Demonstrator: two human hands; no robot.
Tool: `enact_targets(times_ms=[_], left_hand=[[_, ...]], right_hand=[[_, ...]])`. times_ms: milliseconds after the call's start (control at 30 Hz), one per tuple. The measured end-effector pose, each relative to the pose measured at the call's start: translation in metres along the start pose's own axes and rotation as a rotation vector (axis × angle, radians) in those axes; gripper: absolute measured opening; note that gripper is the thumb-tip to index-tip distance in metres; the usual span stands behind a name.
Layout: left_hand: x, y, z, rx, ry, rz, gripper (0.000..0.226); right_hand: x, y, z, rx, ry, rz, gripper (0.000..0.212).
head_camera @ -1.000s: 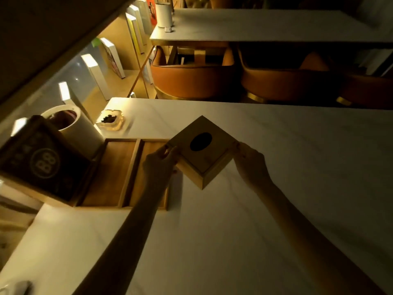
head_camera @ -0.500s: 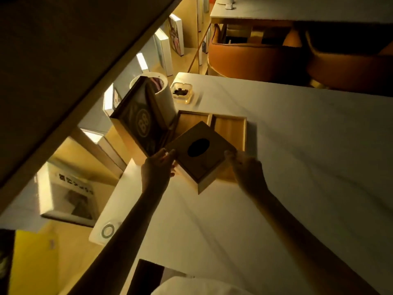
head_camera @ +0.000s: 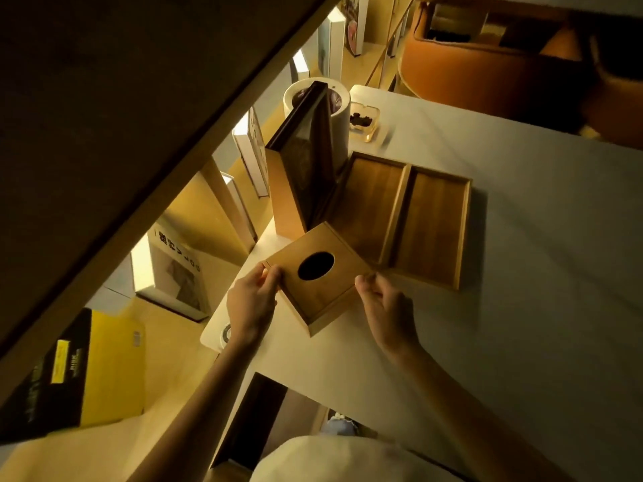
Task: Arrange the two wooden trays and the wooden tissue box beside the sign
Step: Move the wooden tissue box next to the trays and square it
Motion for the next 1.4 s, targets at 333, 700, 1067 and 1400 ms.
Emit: enact_targets(times_ms=[333,700,1067,1400], left_hand=[[0.016,-0.003,0.008,-0.002,0.024,-0.024,0.031],[0.027,-0.007,0.012,-0.020,0.052,-0.033,0.035],[0.032,-0.034,0.017,0.017,0.360,0.236,0.068],[0.051,-0.060,0.033,0.125,0.689,0.336,0.068]], right_hand=[[-0.016,-0.004,0.009,0.045,0.009,0.057,0.027],[-0.022,-0.003,0.010,0.095,-0.009,0.071,0.027],[-0.015,-0.014,-0.003,0.189,-0.141,-0.094,0.054],[-0.045,-0.013,-0.001,0.396,-0.674,-0.390,0.060]])
Point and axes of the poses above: each hand's wrist, its own y-axis towards the middle knuckle, its own z-axis out of the palm, x = y × z, the point moved 1 cm from there along y, towards the middle knuckle, and after that the axes turned 8 degrees about y, right-handed, at the moved point
